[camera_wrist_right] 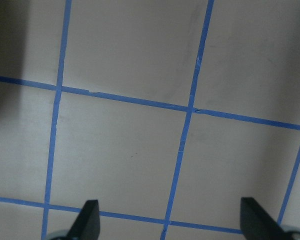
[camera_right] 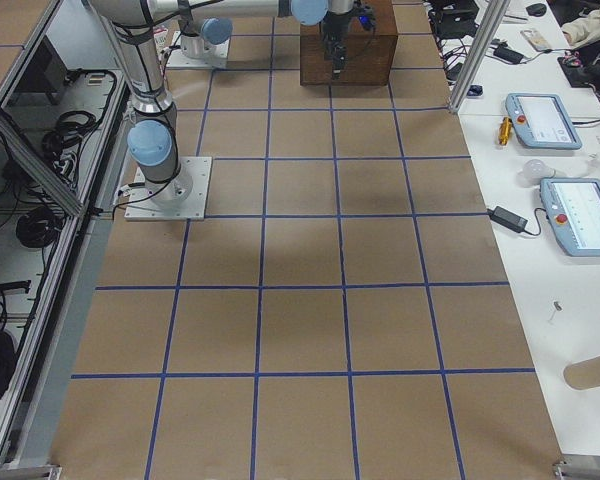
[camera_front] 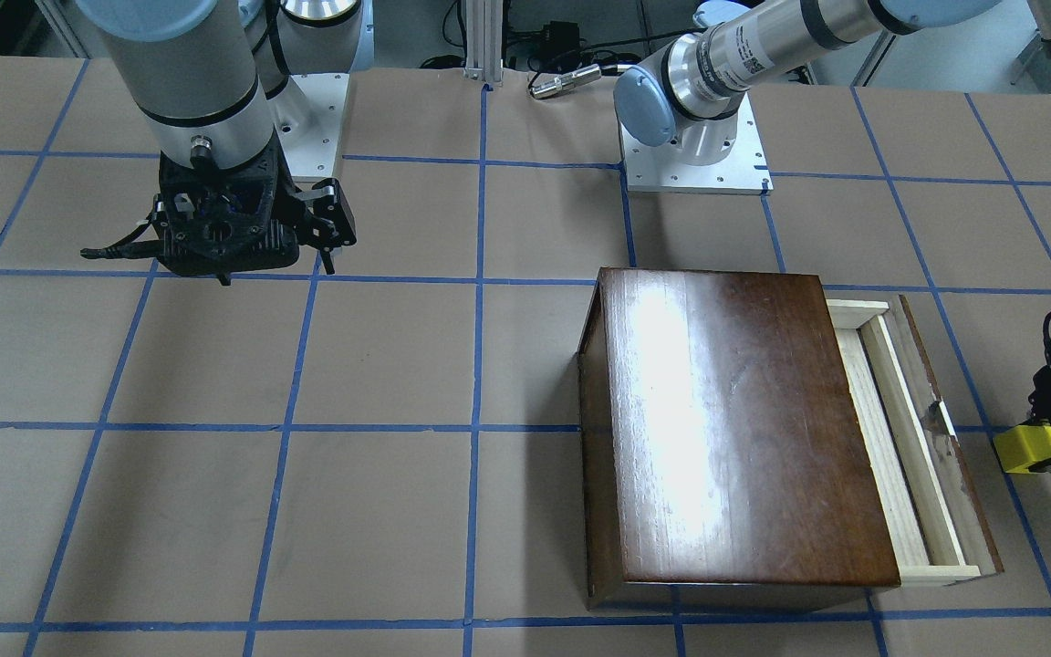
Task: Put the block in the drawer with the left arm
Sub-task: 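Close the left gripper on the yellow cube, then lift the yellow cube and carry it over the open drawer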
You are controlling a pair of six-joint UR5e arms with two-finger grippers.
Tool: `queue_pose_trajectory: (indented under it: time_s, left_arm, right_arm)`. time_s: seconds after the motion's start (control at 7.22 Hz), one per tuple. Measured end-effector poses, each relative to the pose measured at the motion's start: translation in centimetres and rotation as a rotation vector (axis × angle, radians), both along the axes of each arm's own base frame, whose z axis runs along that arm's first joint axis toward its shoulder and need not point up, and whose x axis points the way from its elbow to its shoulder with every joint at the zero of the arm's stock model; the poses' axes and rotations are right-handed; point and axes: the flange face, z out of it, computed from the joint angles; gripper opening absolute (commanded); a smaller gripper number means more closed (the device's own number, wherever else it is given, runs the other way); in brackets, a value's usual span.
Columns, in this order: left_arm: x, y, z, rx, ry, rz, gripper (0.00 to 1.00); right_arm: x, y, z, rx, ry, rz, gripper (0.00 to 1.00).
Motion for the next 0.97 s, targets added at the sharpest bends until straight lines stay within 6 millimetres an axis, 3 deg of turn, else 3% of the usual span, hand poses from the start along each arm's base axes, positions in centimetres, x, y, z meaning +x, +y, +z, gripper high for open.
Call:
queue_pose_trajectory:
  time_s: [0.28,0.55,0.69,0.97]
  left_arm:
    - [0.0,0.0,0.2,-0.003,-0.001,0.003,0.0]
    - [-0.2,-0.1,2.2,-0.017,-0.017,0.013,0.0]
    - [-0.8,0.2,4.5,-0.018,-0.021,0.021,0.0]
    - [-2.7,1.1,11.6,-0.017,-0.029,0.031,0.0]
  right_arm:
    - [0.0,0.0,0.0,0.0,0.0,0.0,1.0]
    - [0.0,0.0,0.0,0.0,0.0,0.001,1.0]
    - [0.0,0.0,0.0,0.0,0.0,0.0,1.0]
    - [0.0,0.0,0.0,0.0,0.0,0.0,1.0]
